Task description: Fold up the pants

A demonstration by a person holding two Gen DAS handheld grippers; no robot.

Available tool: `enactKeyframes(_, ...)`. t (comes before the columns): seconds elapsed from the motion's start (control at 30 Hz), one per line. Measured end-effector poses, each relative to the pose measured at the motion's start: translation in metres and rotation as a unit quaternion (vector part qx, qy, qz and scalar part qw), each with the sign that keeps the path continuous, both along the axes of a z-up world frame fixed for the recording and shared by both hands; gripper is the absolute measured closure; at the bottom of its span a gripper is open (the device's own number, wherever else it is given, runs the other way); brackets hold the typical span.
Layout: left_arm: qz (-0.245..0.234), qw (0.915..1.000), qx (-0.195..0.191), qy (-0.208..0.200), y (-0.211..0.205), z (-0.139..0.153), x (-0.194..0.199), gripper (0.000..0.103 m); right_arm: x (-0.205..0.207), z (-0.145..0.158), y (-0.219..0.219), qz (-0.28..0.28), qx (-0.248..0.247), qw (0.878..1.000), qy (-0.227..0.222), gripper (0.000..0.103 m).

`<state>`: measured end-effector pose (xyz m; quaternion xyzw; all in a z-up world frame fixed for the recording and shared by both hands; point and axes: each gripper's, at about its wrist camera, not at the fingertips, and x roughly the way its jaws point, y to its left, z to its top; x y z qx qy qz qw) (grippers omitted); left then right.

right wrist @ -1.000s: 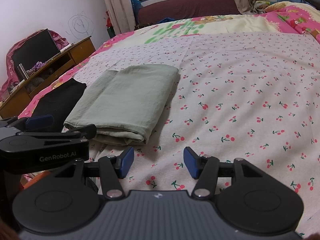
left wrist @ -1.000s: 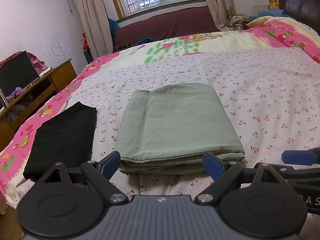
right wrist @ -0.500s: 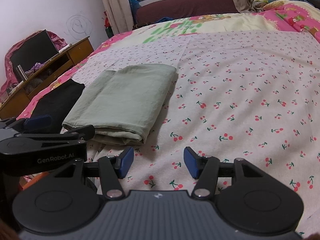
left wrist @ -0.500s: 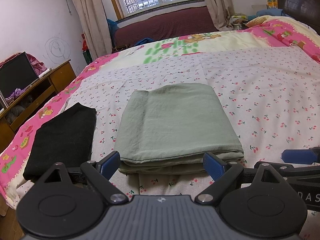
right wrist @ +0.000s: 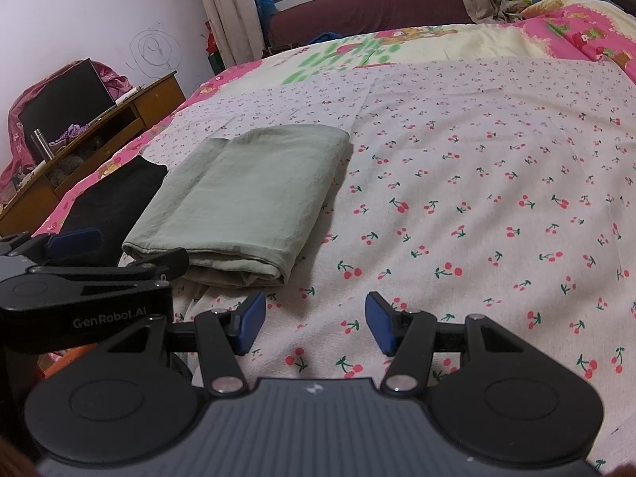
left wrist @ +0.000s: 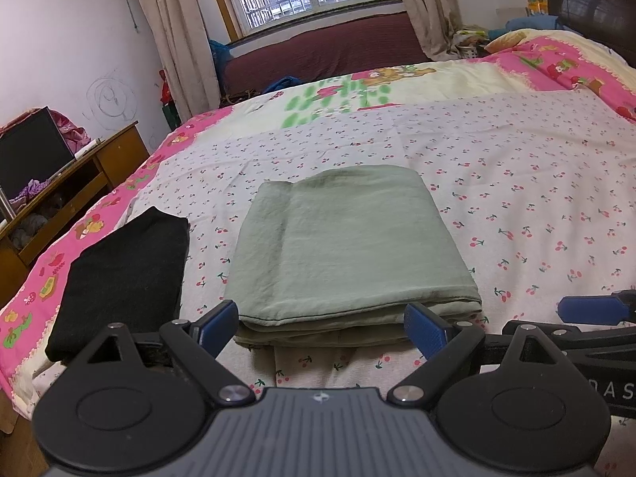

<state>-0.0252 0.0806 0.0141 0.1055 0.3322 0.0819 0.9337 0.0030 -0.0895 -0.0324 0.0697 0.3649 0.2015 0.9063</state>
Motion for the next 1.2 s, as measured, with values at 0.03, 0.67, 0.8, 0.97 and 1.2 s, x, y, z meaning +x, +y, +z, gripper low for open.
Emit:
enactKeyframes(0.03,0.0,1.0,0.0,0.0,0.0,0.0,-0.0001,0.0,0.0002,-0.0003,0.0001,0.0,0.0,1.0,0.0,0.046)
enactKeyframes(0.67,0.0,1.0,0.0,0.0,-0.0005,0.0,0.0001,0.0,0.0002,-0.0025,0.0016,0.001,-0.001,1.0,0.006,0.046)
enactKeyframes(0.8,0.0,1.0,0.0,0.0,-0.0004,0.0,0.0001,0.0,0.0003,-0.0027,0.0014,0.001,-0.001,1.0,0.006,0.046)
enactKeyframes(0.97,0.0,1.0,0.0,0.0,-0.0004,0.0001,0.0,0.0,0.0005,-0.0027,0.0012,0.001,-0.001,1.0,0.006,0.046)
enactKeyframes(1.2,0.001,1.0,-0.002,0.0,0.0003,0.0001,0.001,0.0,0.0006,-0.0039,0.0022,0.001,-0.003,1.0,0.006,0.04)
